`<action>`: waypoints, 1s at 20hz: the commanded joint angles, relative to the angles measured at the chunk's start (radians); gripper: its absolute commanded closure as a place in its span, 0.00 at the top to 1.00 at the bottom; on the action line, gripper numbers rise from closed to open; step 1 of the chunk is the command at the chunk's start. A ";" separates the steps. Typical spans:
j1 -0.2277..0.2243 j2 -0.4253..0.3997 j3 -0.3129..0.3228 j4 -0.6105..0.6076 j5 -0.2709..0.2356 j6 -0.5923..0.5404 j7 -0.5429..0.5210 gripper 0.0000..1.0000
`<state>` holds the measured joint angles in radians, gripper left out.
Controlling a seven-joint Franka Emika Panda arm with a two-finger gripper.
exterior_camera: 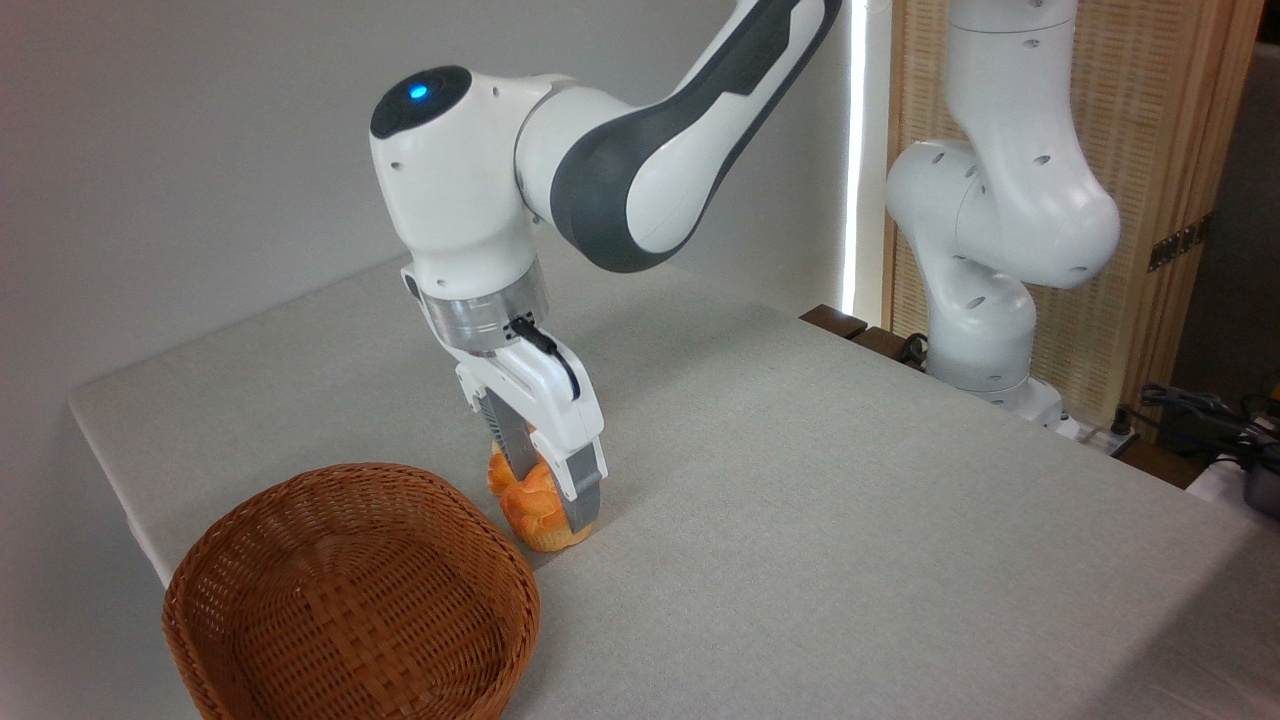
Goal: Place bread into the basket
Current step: 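Descend onto the small orange bun and close the gripper around it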
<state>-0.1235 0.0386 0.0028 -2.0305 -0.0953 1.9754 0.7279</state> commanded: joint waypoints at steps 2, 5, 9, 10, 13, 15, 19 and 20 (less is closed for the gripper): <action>-0.005 0.029 0.000 -0.004 0.012 0.048 0.016 1.00; -0.008 0.032 0.000 -0.004 0.011 0.051 0.016 1.00; -0.008 0.041 0.000 0.000 0.012 0.056 0.018 0.94; -0.008 0.041 0.000 0.000 0.012 0.054 0.018 0.86; -0.008 0.041 0.003 0.000 0.011 0.054 0.021 0.56; -0.007 0.040 0.005 0.003 0.011 0.054 0.028 0.47; -0.007 0.038 0.003 0.003 0.011 0.049 0.033 0.47; -0.005 0.038 0.005 0.003 0.011 0.048 0.033 0.47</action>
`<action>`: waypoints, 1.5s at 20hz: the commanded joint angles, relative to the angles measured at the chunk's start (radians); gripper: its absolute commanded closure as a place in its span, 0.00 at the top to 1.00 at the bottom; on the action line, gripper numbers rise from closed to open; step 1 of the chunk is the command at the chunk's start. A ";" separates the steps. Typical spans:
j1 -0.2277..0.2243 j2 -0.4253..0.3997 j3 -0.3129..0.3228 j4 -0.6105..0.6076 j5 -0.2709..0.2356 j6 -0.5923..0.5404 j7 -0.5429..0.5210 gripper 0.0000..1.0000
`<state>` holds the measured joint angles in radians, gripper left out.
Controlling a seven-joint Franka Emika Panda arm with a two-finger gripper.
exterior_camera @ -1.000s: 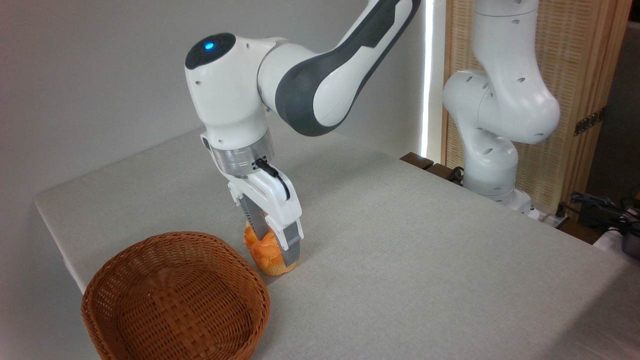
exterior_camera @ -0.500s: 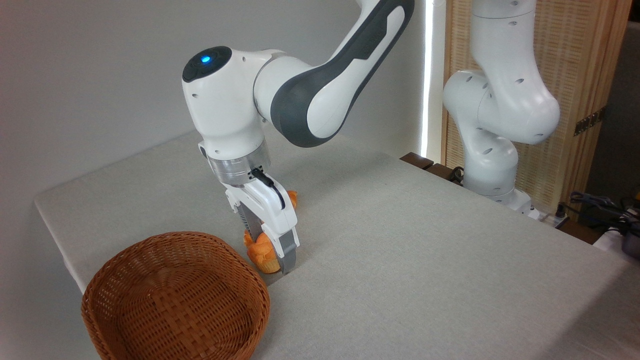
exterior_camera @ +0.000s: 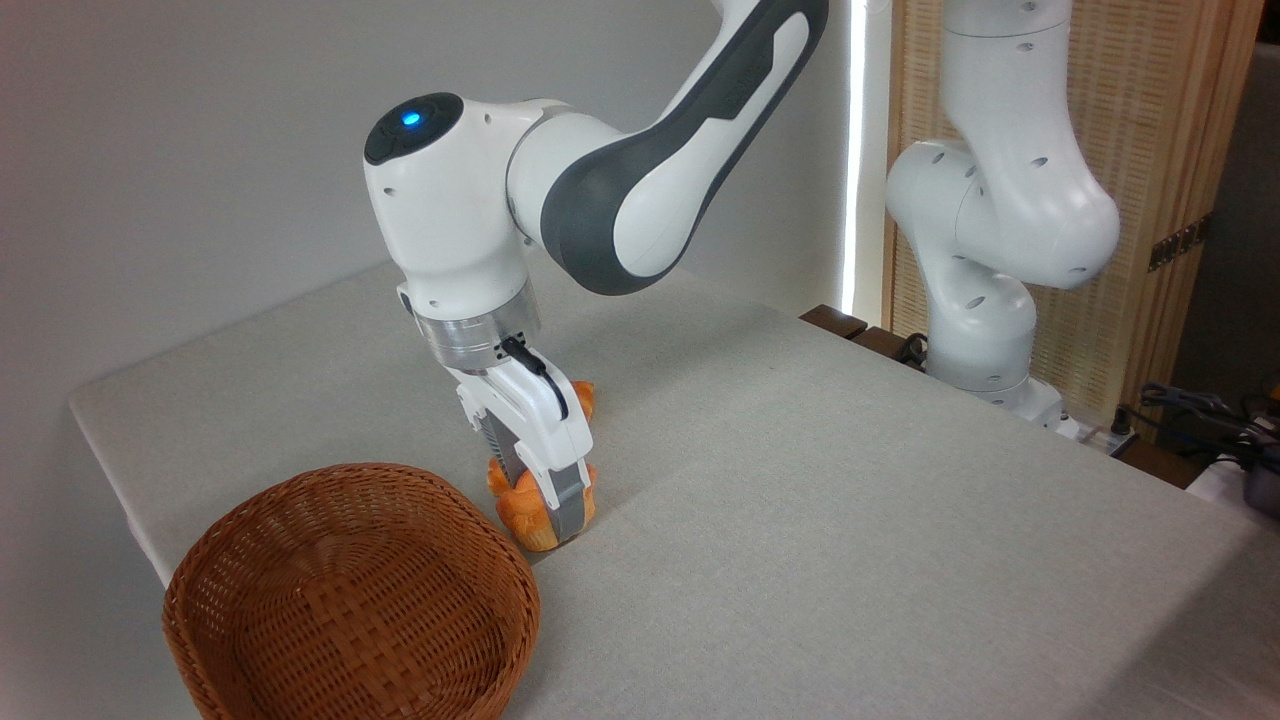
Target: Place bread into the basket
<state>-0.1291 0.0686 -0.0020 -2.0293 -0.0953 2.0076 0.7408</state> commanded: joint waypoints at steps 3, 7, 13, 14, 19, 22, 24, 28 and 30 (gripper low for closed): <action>0.000 0.005 0.010 0.001 0.011 0.013 0.020 0.47; 0.002 -0.018 0.019 0.006 0.006 0.005 0.028 0.47; 0.002 -0.072 0.019 0.034 -0.004 -0.090 0.038 0.47; 0.002 -0.078 0.017 0.044 -0.006 -0.117 0.040 0.48; 0.000 -0.104 0.010 0.112 -0.049 -0.145 0.038 0.48; -0.001 -0.102 0.010 0.130 -0.047 -0.097 0.040 0.49; -0.001 -0.099 0.008 0.130 -0.047 -0.023 0.040 0.53; -0.001 -0.084 0.010 0.130 -0.050 0.091 0.037 0.91; -0.001 -0.075 0.010 0.130 -0.050 0.131 0.035 1.00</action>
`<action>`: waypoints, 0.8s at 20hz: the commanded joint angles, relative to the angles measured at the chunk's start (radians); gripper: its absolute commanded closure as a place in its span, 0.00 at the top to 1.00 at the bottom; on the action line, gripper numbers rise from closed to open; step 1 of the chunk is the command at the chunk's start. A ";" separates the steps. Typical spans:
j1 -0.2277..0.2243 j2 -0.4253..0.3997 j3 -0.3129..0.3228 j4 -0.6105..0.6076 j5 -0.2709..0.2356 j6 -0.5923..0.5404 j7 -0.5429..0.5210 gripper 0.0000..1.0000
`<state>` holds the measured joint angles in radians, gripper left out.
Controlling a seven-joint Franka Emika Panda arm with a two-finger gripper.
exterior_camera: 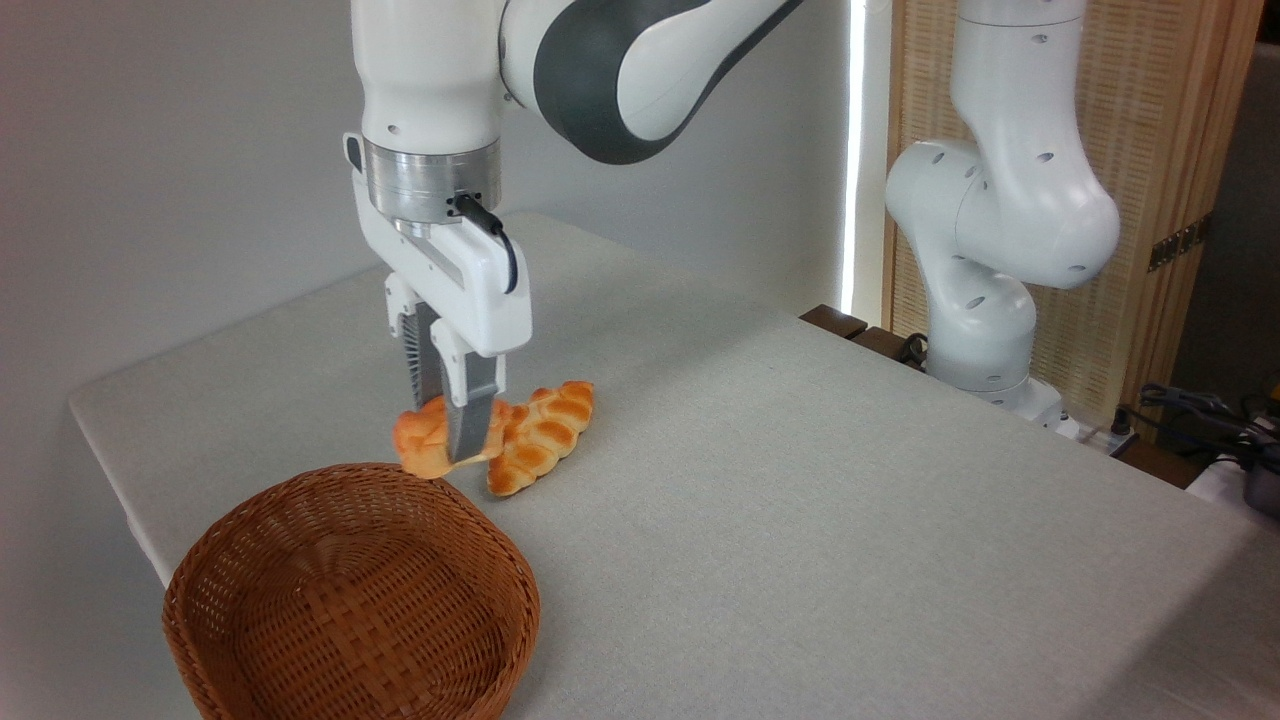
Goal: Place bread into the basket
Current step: 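Lower the bun into the wicker basket and open the gripper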
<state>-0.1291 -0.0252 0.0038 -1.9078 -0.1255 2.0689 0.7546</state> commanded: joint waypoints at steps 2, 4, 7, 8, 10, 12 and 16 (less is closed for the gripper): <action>-0.001 0.036 0.004 0.009 -0.020 0.120 0.022 1.00; -0.001 0.054 0.004 0.009 -0.020 0.167 0.019 1.00; -0.001 0.077 0.004 0.009 -0.020 0.204 0.017 1.00; -0.001 0.080 0.004 0.009 -0.020 0.211 0.017 1.00; -0.001 0.087 0.004 0.009 -0.019 0.221 0.017 1.00; -0.001 0.087 0.004 0.010 -0.020 0.223 0.014 1.00; -0.003 0.077 0.001 0.067 -0.019 0.198 -0.061 1.00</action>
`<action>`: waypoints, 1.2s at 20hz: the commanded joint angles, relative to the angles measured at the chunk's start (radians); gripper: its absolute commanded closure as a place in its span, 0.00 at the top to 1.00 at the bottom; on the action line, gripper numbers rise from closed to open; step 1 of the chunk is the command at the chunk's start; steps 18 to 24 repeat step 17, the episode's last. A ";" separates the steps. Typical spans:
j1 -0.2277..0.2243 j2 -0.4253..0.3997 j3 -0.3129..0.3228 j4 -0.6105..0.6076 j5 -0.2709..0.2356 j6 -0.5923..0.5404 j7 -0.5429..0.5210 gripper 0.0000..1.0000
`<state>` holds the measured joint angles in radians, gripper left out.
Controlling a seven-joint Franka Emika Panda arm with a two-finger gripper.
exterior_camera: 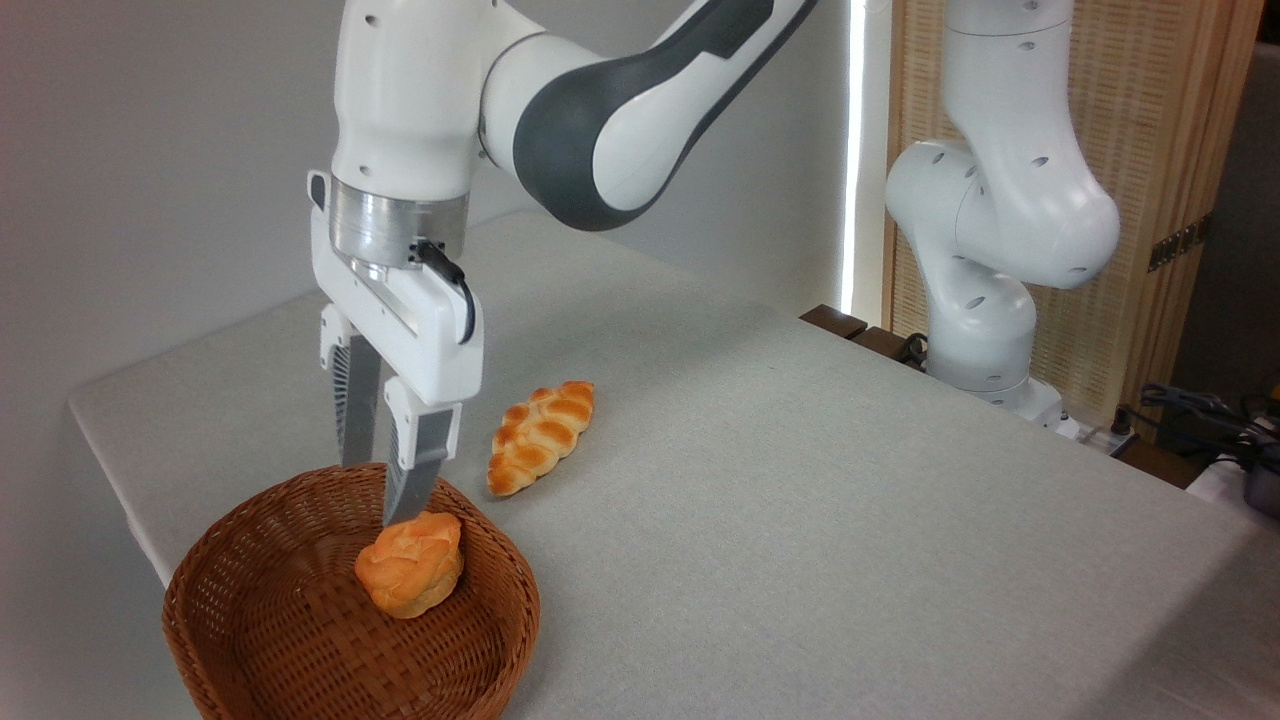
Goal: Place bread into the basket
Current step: 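Lower the bun into the wicker basket and open the gripper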
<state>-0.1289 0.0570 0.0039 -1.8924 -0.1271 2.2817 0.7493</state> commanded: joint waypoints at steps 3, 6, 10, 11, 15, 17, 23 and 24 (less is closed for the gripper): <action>-0.012 -0.009 -0.005 0.079 -0.003 -0.092 -0.116 1.00; -0.018 -0.019 -0.002 0.146 0.035 -0.305 -0.116 1.00; -0.017 -0.020 0.010 0.173 0.050 -0.475 -0.119 1.00; -0.017 -0.020 0.011 0.173 0.050 -0.475 -0.119 1.00; -0.015 -0.020 0.013 0.173 0.050 -0.484 -0.119 1.00; -0.015 -0.025 0.013 0.173 0.052 -0.527 -0.116 1.00; -0.015 -0.025 0.013 0.173 0.052 -0.527 -0.116 1.00; -0.015 -0.025 0.013 0.173 0.052 -0.527 -0.116 1.00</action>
